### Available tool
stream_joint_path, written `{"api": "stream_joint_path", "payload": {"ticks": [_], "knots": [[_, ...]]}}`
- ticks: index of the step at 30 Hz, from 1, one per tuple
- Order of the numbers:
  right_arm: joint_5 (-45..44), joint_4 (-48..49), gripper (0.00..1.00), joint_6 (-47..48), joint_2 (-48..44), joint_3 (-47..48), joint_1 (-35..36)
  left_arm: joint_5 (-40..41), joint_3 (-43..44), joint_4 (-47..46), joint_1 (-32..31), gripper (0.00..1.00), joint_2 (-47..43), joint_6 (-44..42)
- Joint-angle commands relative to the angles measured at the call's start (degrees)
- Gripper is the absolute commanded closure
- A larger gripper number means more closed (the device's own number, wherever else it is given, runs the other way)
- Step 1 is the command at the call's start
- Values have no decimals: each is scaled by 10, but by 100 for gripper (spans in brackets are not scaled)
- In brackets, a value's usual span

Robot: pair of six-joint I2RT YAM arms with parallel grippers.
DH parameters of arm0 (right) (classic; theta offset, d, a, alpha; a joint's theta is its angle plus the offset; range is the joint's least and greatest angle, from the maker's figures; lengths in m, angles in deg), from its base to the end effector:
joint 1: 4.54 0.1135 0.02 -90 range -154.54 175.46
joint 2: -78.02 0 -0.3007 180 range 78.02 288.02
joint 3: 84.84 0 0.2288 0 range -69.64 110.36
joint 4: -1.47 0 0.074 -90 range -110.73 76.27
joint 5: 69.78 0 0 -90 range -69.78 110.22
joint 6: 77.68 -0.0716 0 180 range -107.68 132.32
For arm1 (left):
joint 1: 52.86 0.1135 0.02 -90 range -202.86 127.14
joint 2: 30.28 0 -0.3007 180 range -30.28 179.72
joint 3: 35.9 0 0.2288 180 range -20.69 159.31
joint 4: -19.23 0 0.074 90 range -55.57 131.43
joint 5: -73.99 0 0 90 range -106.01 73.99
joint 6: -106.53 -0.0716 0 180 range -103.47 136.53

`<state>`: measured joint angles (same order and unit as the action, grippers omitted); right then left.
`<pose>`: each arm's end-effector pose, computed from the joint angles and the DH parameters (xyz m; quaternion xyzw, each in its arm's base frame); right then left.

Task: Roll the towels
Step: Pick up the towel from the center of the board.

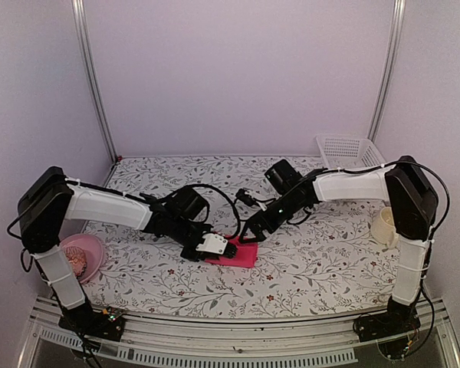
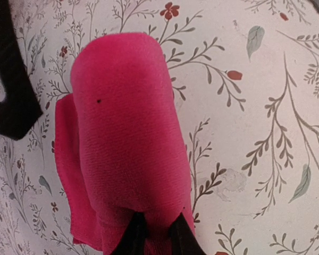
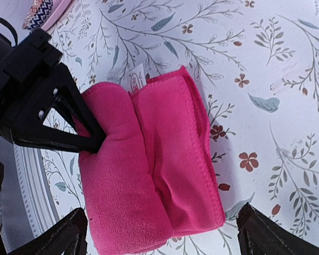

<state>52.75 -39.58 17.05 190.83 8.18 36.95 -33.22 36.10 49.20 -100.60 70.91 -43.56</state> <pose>0.2871 0.3053 0.1959 -0.4295 0.8268 0.3334 0.1439 0.2204 -0.2741 0.1746 0.7937 0.5292 -0.1151 0.2769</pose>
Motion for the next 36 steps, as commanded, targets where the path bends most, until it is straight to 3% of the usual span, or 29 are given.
{"api": "stream_joint_path", "payload": {"ticks": [1,19,30,33,36], "knots": [[39,-11,1,12,41,32,-10,2,26,55,10,85,33,-10],[181,-36,1,31,107,61,-11,17,63,76,18,85,60,-6],[197,-37,1,22,124,73,-11,21,95,87,26,85,79,21],[194,-39,6,18,126,80,-11,22,97,87,27,85,81,21],[204,-47,19,17,136,89,-12,22,95,87,27,85,81,21]]}}
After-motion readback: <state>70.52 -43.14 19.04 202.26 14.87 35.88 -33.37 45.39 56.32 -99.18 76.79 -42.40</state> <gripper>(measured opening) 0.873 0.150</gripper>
